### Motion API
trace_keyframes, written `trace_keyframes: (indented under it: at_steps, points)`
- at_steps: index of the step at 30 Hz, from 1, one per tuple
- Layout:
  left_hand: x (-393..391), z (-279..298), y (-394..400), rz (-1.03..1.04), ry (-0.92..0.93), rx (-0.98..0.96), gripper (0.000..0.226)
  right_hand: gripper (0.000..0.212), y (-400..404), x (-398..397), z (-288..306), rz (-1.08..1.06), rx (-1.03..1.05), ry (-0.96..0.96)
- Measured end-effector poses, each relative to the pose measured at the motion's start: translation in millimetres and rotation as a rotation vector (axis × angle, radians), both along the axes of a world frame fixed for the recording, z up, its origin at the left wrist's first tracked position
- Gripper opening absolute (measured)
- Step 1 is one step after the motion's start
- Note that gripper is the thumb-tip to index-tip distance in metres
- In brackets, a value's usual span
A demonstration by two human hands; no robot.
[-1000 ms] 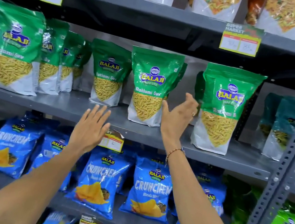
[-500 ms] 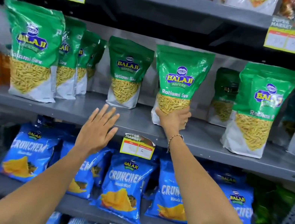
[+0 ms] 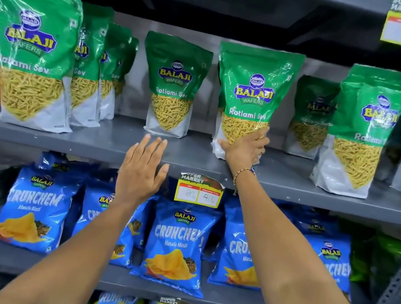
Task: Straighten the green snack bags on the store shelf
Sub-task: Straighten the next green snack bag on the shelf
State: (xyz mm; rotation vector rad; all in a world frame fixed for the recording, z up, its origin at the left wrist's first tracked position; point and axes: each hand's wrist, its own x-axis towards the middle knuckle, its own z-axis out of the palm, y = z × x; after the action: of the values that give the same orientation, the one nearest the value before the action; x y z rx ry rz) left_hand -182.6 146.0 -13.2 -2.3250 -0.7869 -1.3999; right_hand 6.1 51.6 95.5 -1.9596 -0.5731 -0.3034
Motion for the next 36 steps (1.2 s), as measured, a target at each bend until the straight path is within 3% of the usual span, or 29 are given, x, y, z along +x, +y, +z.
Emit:
trace_keyframes:
  at_steps: [18, 36]
  points:
    - [-9, 5, -6, 0.014, 0.122, -0.033, 0.056, 0.122, -47, -29, -6, -0.054, -0.117, -0.169]
    - [-33, 7, -3, 0.009, 0.162, -0.115, 0.064, 0.121, -52, -62, -12, -0.02, -0.094, -0.127]
